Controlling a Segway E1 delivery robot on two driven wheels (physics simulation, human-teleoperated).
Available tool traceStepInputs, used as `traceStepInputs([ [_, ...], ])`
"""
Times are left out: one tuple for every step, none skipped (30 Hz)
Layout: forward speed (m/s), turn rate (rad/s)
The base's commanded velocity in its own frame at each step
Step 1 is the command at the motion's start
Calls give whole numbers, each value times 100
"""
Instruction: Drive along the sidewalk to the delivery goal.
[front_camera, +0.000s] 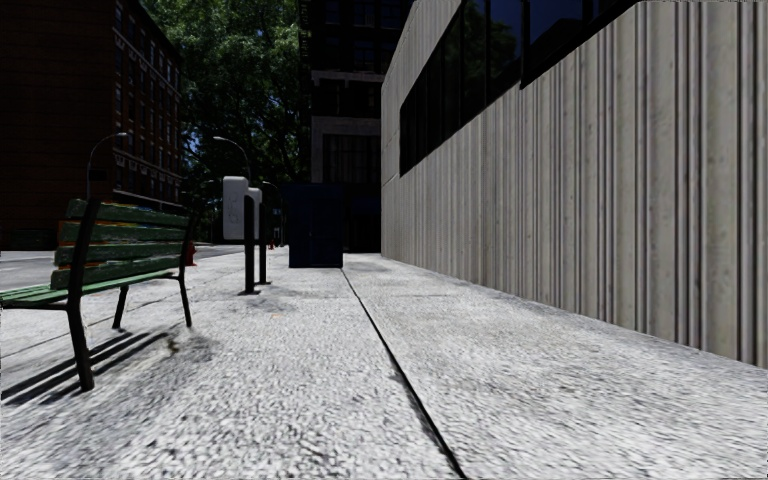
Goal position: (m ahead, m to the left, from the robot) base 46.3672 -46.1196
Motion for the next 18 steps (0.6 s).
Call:
traceStepInputs([
  [200, 0],
  [200, 0],
  [200, 0],
  [200, 0],
  [200, 0],
  [200, 0],
  [200, 3],
  [200, 18],
  [200, 18],
  [200, 29],
  [200, 38],
  [200, 41],
  [200, 29],
  [200, 5],
  [200, 0],
  [200, 0],
  [200, 0],
  [200, 0],
])
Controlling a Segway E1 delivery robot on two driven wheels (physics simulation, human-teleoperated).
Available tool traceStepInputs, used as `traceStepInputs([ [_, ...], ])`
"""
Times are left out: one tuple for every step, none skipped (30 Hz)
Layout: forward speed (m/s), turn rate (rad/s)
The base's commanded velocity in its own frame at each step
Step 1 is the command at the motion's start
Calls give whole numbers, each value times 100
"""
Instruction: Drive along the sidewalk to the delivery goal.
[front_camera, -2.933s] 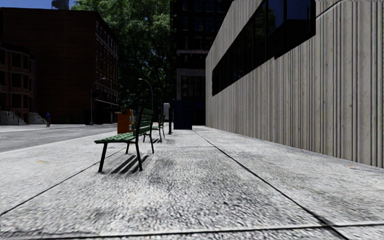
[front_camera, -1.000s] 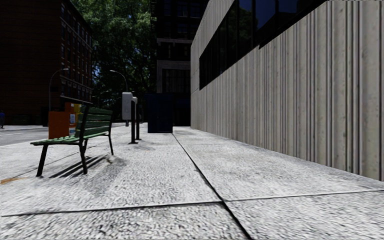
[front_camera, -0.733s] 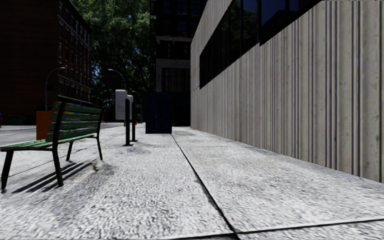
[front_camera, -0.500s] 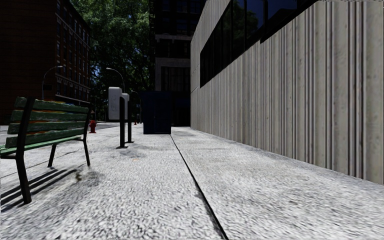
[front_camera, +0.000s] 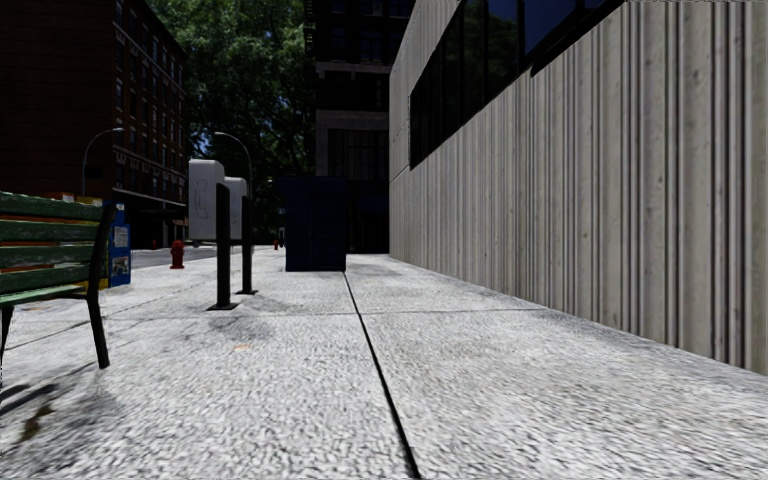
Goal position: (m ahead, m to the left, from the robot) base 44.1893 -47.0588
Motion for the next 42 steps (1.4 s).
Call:
traceStepInputs([
  [200, 0],
  [200, 0],
  [200, 0],
  [200, 0],
  [200, 0],
  [200, 0],
  [200, 0],
  [200, 0],
  [200, 0],
  [200, 0],
  [200, 0],
  [200, 0],
  [200, 0],
  [200, 0],
  [200, 0],
  [200, 0],
  [200, 0],
  [200, 0],
  [200, 0],
  [200, 0],
  [200, 0],
  [200, 4],
  [200, 19],
  [200, 32],
  [200, 18],
  [200, 1],
  [200, 0],
  [200, 0],
  [200, 0],
  [200, 0],
  [200, 0],
  [200, 0],
  [200, 0],
  [200, 0],
  [200, 0],
  [200, 0],
  [200, 0],
  [200, 0],
  [200, 4],
  [200, 9],
  [200, 9],
  [200, 10],
])
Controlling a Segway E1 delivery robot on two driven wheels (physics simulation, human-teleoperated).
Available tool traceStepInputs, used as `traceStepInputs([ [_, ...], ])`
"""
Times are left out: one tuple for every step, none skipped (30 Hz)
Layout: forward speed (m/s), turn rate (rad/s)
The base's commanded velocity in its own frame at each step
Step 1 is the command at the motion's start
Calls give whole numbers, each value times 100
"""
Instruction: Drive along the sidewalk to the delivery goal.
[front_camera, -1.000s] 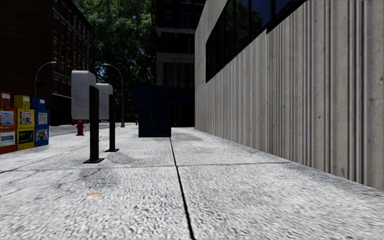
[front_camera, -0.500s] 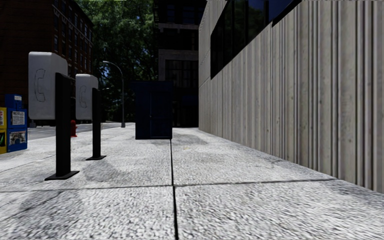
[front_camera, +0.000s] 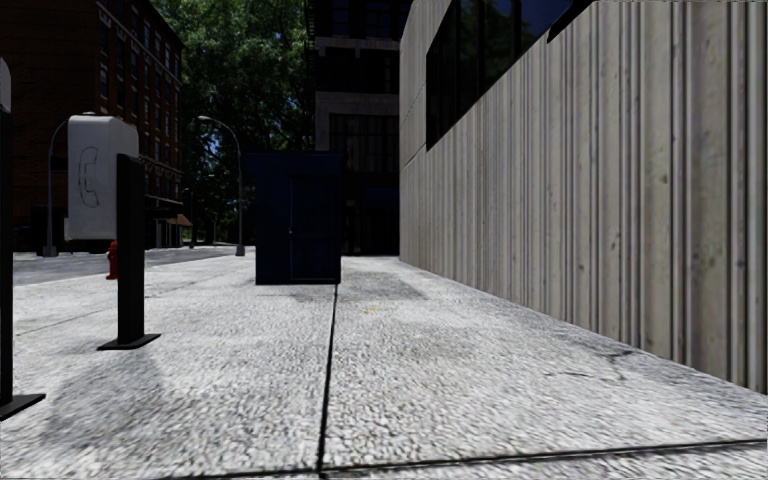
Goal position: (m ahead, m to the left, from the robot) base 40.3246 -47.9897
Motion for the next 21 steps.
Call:
traceStepInputs([
  [200, 10],
  [200, 16],
  [200, 18],
  [200, 18],
  [200, 17],
  [200, 3],
  [200, 0],
  [200, 0],
  [200, 0],
  [200, 0],
  [200, 0],
  [200, 0],
  [200, 0],
  [200, 0],
  [200, 0],
  [200, 0],
  [200, 0],
  [200, 0],
  [200, 0],
  [200, 0],
  [200, 0],
])
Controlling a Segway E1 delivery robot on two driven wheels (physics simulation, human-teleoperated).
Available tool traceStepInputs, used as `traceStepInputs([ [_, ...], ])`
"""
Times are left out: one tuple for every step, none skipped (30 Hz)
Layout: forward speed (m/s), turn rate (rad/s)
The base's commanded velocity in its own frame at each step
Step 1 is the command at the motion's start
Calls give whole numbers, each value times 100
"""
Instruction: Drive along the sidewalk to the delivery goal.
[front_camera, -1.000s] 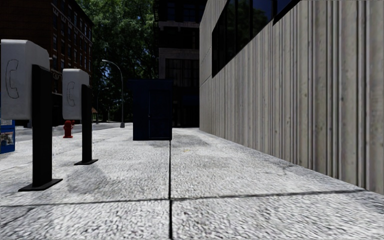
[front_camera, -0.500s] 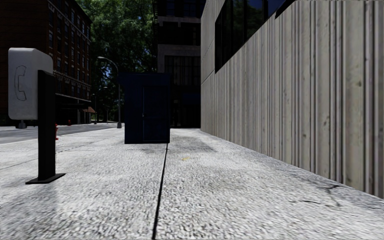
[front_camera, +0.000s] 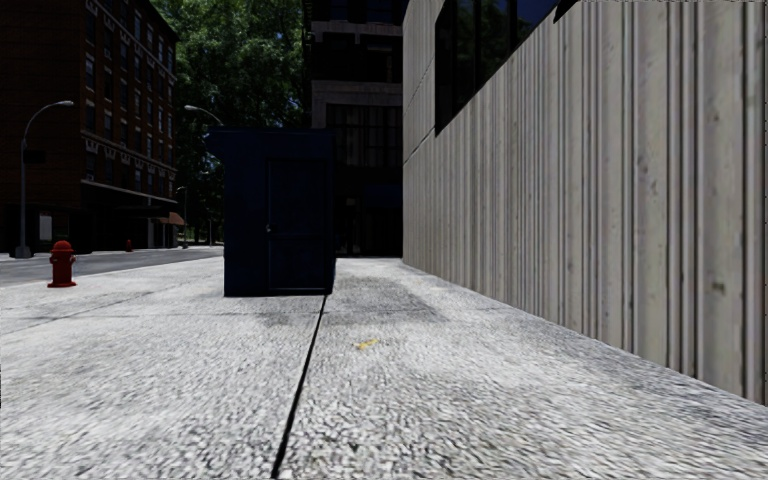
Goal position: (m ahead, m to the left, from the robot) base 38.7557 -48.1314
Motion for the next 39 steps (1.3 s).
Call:
traceStepInputs([
  [200, 0],
  [200, 0],
  [200, 0],
  [200, 0],
  [200, 0],
  [200, 0],
  [200, 0],
  [200, 0],
  [200, 0],
  [200, 0],
  [200, 0],
  [200, 0],
  [200, 0],
  [200, 0],
  [200, 0],
  [200, 0],
  [200, 0],
  [200, 0],
  [200, 0],
  [200, 0],
  [200, 0],
  [200, 0],
  [200, 0],
  [200, 0],
  [200, 0],
  [200, 0],
  [200, 0],
  [200, 0],
  [200, 0],
  [200, 0],
  [200, 0],
  [200, 0],
  [200, 7],
  [200, 7],
  [200, 12],
  [200, 12],
  [200, 12],
  [200, 11],
  [200, 2],
])
